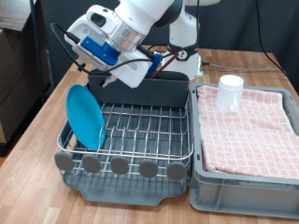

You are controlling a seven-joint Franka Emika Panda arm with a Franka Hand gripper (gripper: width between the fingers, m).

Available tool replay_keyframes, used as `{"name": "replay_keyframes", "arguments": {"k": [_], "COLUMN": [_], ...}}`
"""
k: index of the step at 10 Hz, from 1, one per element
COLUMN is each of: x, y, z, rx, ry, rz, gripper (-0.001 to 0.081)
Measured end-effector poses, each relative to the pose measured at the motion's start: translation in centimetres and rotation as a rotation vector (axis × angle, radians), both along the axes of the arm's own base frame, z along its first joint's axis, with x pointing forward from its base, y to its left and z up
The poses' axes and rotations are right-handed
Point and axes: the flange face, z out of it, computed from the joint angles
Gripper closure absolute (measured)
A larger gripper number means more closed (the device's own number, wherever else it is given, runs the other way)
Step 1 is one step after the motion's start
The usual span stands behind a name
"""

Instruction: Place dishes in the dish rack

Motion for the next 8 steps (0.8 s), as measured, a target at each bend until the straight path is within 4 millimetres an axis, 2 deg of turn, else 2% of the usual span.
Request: {"name": "replay_keyframes", "arguments": {"k": [2,3,4,8], "x": [0.5,0.7,1.0,2.2], "y": [-0.1,-0.2,-0.2,-0.3], "z": [0.9,1.5,2.2,5.0], "rx": [0.058,0.075,0.098,0.222], "ry": [0.007,0.018,0.030,0.014], "rz": [0.003,0.011,0.017,0.012], "gripper": [0.0063,0.0063,0.0019,0.0003]}}
